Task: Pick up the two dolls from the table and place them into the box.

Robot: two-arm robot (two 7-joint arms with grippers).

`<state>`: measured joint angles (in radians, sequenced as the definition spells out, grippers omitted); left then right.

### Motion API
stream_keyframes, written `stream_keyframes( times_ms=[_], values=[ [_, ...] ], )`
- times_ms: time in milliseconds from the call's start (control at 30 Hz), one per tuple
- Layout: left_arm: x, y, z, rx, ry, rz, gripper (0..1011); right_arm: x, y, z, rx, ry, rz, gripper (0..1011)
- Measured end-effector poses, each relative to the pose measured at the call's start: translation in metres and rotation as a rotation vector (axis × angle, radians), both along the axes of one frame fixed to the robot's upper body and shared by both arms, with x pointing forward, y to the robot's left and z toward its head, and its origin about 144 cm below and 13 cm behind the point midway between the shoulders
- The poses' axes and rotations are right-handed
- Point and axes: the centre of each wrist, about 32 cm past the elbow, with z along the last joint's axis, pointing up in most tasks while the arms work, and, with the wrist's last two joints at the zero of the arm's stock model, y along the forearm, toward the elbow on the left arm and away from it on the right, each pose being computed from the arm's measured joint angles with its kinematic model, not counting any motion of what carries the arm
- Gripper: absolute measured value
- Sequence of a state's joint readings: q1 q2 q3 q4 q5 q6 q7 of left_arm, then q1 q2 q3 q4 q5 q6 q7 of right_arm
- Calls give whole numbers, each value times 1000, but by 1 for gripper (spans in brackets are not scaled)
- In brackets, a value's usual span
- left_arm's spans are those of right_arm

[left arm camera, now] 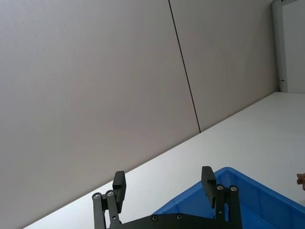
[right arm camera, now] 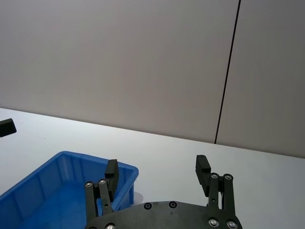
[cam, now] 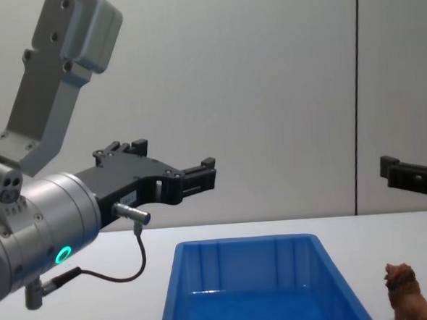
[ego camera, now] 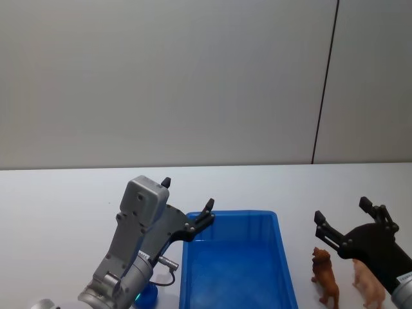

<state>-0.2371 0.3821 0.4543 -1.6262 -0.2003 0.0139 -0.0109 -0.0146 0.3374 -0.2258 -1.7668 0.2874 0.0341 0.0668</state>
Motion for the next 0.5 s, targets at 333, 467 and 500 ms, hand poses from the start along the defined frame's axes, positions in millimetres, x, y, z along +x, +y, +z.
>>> stream_keyframes(
  times_ms=[333,467,500],
  values=[
    [0,0,0,0,0,0,1001,0,0,0,0,0,0,998],
    [0,0,0,0,0,0,1001,0,0,0,0,0,0,998],
    [0,0,0,0,0,0,1001,0,0,0,0,0,0,998]
  ],
)
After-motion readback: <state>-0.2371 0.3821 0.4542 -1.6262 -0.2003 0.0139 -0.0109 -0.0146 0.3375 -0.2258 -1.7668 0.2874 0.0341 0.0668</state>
